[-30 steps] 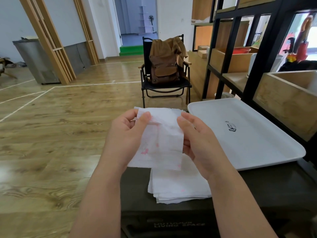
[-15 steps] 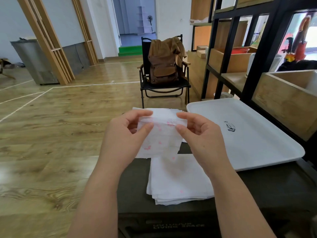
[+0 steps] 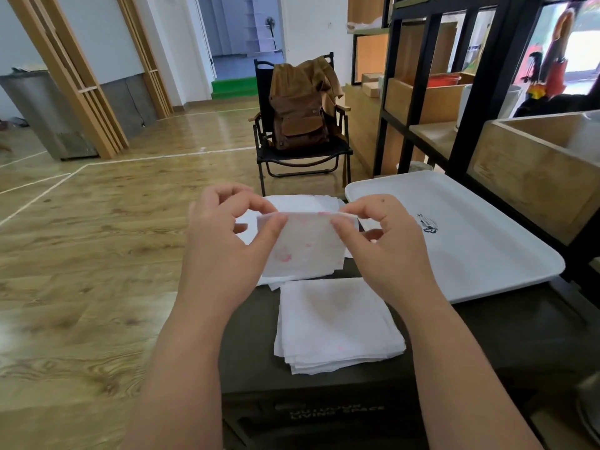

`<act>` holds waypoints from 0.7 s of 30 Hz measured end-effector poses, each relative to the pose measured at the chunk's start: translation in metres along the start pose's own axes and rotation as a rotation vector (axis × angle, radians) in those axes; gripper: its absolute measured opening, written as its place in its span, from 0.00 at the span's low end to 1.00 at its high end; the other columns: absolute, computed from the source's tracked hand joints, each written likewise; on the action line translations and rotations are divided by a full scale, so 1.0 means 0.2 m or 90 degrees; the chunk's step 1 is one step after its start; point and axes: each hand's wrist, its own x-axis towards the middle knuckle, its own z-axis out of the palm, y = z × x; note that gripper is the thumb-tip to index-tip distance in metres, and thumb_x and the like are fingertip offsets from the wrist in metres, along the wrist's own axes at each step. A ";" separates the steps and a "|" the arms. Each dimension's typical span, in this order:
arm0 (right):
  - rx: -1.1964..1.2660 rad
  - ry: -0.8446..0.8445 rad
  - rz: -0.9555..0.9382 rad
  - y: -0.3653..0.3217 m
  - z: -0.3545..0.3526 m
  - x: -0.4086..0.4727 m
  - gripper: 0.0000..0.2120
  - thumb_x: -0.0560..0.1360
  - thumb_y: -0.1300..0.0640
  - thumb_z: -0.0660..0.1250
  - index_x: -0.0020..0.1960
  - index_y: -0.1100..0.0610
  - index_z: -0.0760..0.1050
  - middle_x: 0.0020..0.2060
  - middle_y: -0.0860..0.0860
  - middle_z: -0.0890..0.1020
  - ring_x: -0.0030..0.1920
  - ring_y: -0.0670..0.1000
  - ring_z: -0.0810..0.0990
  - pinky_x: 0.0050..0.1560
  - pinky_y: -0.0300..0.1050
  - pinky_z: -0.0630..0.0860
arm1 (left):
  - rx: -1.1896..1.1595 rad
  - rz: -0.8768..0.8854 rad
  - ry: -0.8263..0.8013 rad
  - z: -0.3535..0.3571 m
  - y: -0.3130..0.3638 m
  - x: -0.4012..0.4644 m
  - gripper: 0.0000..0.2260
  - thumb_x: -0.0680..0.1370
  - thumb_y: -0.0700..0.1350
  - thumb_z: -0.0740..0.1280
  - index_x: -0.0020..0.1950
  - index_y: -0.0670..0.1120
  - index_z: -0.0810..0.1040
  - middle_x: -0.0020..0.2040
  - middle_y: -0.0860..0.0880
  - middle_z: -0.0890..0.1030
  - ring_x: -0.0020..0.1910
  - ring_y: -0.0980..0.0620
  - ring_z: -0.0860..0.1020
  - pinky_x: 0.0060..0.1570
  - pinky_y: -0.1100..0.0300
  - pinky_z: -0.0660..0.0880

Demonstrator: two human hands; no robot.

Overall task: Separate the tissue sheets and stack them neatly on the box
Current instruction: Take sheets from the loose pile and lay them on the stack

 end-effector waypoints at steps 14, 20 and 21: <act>-0.155 -0.357 0.384 0.05 -0.13 -0.02 0.08 0.75 0.49 0.70 0.41 0.53 0.79 0.32 0.43 0.82 0.30 0.40 0.80 0.34 0.39 0.74 | 0.019 -0.397 -0.436 0.05 -0.06 -0.05 0.06 0.80 0.48 0.68 0.46 0.46 0.79 0.29 0.52 0.83 0.30 0.55 0.83 0.34 0.62 0.77; -0.305 -0.416 0.401 0.08 -0.08 -0.02 0.09 0.73 0.50 0.72 0.40 0.51 0.72 0.39 0.48 0.78 0.39 0.47 0.76 0.39 0.39 0.70 | 0.102 -0.436 -0.481 0.09 -0.09 -0.05 0.10 0.79 0.47 0.69 0.40 0.44 0.79 0.29 0.52 0.83 0.28 0.58 0.81 0.26 0.70 0.72; -0.315 -0.416 0.401 0.08 -0.08 -0.02 0.10 0.73 0.50 0.72 0.40 0.50 0.71 0.39 0.47 0.77 0.39 0.46 0.75 0.39 0.38 0.69 | 0.122 -0.431 -0.482 0.09 -0.10 -0.05 0.10 0.78 0.48 0.70 0.39 0.45 0.79 0.29 0.52 0.83 0.27 0.58 0.81 0.27 0.69 0.73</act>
